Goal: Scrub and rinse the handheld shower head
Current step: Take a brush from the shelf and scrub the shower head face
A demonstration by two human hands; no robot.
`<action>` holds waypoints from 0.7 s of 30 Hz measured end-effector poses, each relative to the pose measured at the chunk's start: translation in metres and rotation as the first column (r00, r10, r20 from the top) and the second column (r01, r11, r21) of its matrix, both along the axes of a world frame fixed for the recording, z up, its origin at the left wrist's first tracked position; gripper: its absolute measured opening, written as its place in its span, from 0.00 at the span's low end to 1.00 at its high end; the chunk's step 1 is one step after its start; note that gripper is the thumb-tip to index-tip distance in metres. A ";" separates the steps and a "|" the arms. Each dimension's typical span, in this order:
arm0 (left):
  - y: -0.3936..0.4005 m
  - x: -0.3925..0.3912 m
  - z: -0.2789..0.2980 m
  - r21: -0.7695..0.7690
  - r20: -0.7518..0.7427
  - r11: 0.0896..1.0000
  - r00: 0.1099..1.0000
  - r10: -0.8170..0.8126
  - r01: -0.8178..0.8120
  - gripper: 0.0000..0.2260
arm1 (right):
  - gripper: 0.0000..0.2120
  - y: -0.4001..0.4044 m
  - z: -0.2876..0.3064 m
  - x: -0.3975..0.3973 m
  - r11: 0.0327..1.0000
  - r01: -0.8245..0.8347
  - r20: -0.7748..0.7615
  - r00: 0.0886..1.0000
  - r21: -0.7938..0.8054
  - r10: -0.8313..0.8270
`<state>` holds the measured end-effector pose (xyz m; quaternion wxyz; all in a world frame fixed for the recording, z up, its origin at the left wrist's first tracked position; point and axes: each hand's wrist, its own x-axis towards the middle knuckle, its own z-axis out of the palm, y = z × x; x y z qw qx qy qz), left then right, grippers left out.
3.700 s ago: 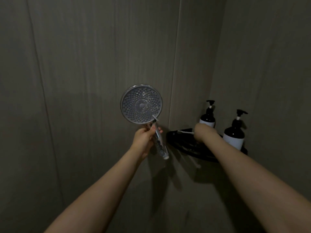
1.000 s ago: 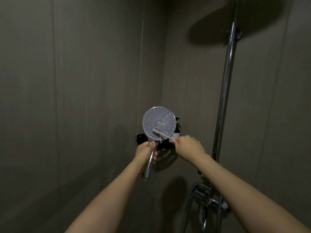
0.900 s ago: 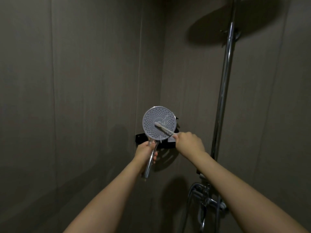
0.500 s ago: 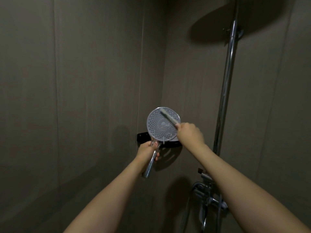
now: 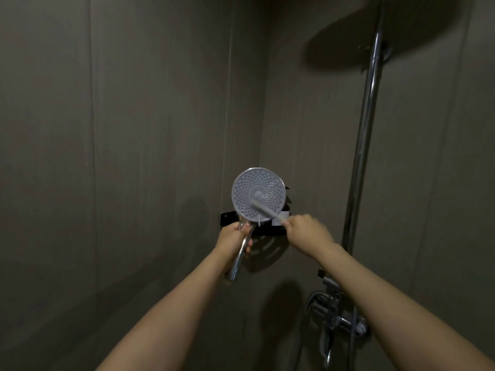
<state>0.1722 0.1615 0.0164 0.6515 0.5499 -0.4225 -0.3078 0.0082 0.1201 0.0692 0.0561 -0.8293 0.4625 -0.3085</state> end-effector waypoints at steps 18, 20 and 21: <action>-0.009 -0.003 -0.007 0.037 -0.104 0.999 0.994 -0.032 0.036 0.10 | 0.19 -0.008 -0.009 -0.010 1.000 0.021 -0.072 0.997 0.000 -0.021; -0.011 -0.006 -0.006 0.037 -0.076 0.999 0.997 -0.025 0.028 0.11 | 0.19 -0.006 -0.005 -0.004 1.000 0.000 -0.122 0.993 -0.004 0.000; -0.012 -0.007 -0.005 0.035 -0.059 0.999 0.998 -0.024 0.026 0.12 | 0.18 -0.005 -0.001 -0.002 0.999 0.009 -0.129 0.992 -0.040 -0.014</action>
